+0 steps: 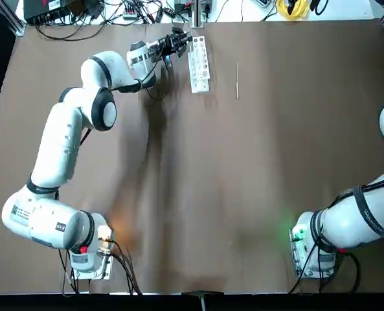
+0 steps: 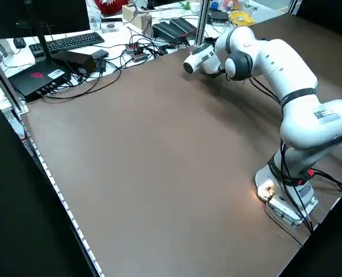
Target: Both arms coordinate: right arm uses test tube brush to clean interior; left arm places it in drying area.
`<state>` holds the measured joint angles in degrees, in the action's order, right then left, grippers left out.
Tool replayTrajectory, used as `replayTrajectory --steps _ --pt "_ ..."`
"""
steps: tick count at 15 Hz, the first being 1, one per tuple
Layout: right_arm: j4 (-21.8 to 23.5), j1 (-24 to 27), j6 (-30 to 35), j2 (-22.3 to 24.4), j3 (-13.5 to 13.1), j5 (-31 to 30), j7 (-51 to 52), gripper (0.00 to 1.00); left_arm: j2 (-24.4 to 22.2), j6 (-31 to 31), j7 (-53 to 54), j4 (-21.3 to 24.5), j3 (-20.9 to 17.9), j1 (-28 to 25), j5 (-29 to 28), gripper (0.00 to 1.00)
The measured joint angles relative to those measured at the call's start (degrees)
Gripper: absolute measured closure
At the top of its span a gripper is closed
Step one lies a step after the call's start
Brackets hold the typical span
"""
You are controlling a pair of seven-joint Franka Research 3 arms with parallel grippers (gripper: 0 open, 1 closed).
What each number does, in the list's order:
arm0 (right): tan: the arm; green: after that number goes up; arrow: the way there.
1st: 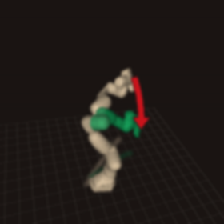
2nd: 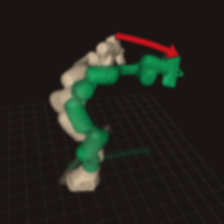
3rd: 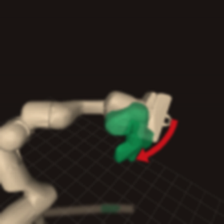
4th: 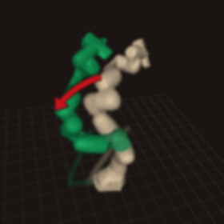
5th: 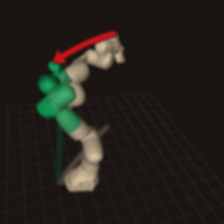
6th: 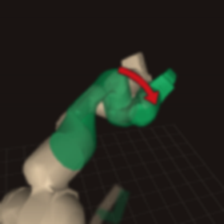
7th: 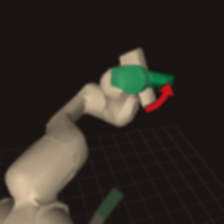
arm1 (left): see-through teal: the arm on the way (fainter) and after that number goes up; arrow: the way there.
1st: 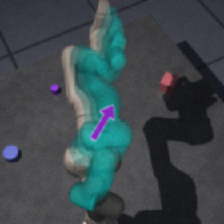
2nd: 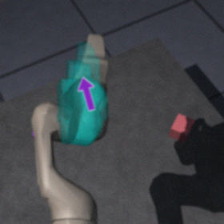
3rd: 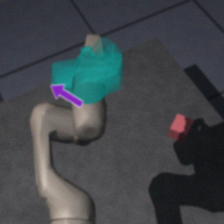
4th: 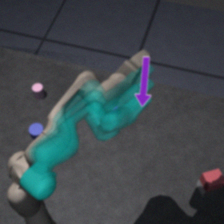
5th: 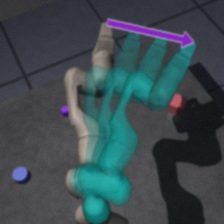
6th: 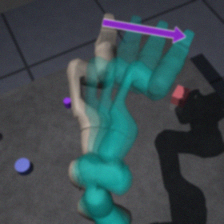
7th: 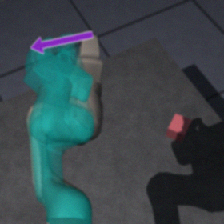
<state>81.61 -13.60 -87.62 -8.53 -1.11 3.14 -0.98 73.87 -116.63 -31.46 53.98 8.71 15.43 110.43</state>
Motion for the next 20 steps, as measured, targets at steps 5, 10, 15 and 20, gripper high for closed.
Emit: replayTrajectory --steps 5,10,15,20 --pt "0.0 0.0 0.0 0.0 0.0 0.0 0.0 0.00 0.0 0.2 0.0 0.0 -0.7 0.0 0.0 0.76" --pt "0.0 0.0 0.0 0.0 0.0 -0.1 0.0 0.00 0.0 0.4 -0.4 0.0 -0.8 0.0 0.0 0.76" --pt "0.0 0.0 -0.1 0.0 0.0 -0.1 0.0 0.00 0.0 1.4 -1.3 -0.1 -0.9 0.0 0.0 0.76" --pt "0.0 0.0 -0.1 0.0 0.0 -0.1 0.0 0.00 0.0 2.3 -2.2 -0.1 -1.9 0.0 0.0 0.76"
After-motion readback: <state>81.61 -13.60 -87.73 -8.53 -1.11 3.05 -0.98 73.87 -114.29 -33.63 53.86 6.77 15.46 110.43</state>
